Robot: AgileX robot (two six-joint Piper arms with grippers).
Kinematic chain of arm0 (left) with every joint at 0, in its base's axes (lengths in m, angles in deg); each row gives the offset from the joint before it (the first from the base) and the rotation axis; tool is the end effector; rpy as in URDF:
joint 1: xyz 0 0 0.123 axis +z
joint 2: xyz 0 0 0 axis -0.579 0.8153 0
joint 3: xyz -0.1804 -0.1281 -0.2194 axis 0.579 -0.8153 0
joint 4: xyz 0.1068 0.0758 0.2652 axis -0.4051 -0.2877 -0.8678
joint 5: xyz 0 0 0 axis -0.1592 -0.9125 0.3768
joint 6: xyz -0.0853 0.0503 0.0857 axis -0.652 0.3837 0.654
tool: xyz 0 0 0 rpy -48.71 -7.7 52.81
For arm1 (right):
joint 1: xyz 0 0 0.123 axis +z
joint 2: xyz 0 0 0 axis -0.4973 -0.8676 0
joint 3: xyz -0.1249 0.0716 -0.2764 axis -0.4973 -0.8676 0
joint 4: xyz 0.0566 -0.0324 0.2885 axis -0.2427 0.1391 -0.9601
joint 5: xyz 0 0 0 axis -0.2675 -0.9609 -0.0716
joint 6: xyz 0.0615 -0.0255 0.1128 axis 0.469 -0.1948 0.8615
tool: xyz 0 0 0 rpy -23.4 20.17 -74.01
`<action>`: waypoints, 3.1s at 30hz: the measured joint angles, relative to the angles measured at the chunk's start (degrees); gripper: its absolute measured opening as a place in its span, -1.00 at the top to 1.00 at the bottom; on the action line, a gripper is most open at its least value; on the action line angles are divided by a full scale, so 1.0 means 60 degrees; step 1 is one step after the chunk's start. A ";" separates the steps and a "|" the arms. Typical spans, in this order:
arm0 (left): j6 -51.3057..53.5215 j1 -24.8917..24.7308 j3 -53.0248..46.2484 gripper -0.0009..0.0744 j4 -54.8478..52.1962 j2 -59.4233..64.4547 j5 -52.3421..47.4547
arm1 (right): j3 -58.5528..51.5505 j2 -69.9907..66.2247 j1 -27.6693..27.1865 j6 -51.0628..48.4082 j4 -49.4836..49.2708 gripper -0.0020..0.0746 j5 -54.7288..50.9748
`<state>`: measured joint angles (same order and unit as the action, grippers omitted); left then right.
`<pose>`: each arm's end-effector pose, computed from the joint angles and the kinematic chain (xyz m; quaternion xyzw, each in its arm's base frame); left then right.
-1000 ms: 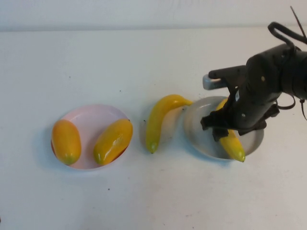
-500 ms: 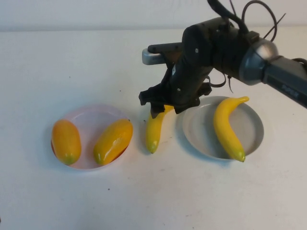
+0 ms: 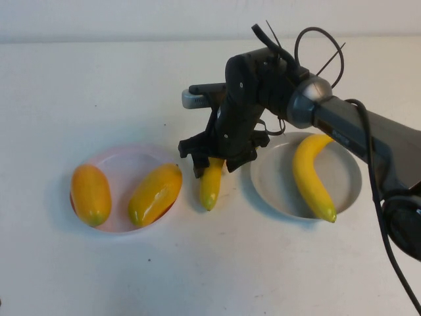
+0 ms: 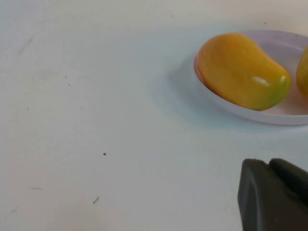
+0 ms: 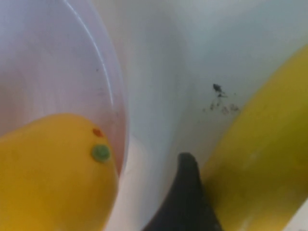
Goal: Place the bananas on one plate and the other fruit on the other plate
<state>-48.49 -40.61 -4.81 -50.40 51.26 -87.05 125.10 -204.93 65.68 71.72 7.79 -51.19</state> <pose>0.1081 -0.0090 0.1585 0.0519 0.8040 -0.0116 0.5922 0.4643 0.3537 0.1762 -0.1509 0.9741 0.1227 0.1156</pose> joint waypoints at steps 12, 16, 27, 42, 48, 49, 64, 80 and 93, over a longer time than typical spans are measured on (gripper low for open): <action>0.0000 0.0000 0.0000 0.98 0.0000 0.0000 0.0000 | 0.0038 -0.0324 0.0000 0.0000 -0.0213 0.14 0.0139; 0.0000 0.0000 0.0000 0.98 0.0000 0.0000 0.0000 | 0.0038 -0.0143 0.0000 0.0000 -0.0275 0.14 0.0051; 0.0000 0.0000 0.0000 0.98 0.0000 0.0000 0.0000 | -0.1941 0.3229 -0.0146 -0.0010 0.0664 0.14 0.0152; 0.0000 0.0000 0.0000 0.98 0.0000 0.0000 0.0000 | -0.5807 0.3811 -0.0952 0.0493 0.0607 0.14 0.2131; 0.0000 0.0000 0.0000 0.98 0.0000 0.0000 0.0000 | -0.5807 0.3407 -0.0952 0.0493 0.0582 0.08 0.2217; 0.0000 0.0000 0.0000 0.98 0.0000 0.0000 0.0000 | -0.5807 0.3386 -0.0952 0.0493 0.0582 0.04 0.2217; 0.0000 0.0000 0.0000 0.98 0.0000 0.0000 0.0000 | -0.7269 0.6048 -0.0525 0.0493 0.0616 0.03 0.2177; 0.0000 0.0000 0.0000 0.98 0.0000 0.0000 0.0000 | -1.1404 1.2207 -0.0414 -0.0988 0.0511 0.98 0.0293; 0.0000 0.0000 0.0000 0.98 0.0000 0.0000 0.0000 | -1.2457 1.4609 -0.0414 -0.2208 0.0417 0.99 -0.0527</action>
<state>-48.49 -40.61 -4.81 -50.40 51.26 -87.05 50.36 -117.28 63.19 58.47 10.30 -54.36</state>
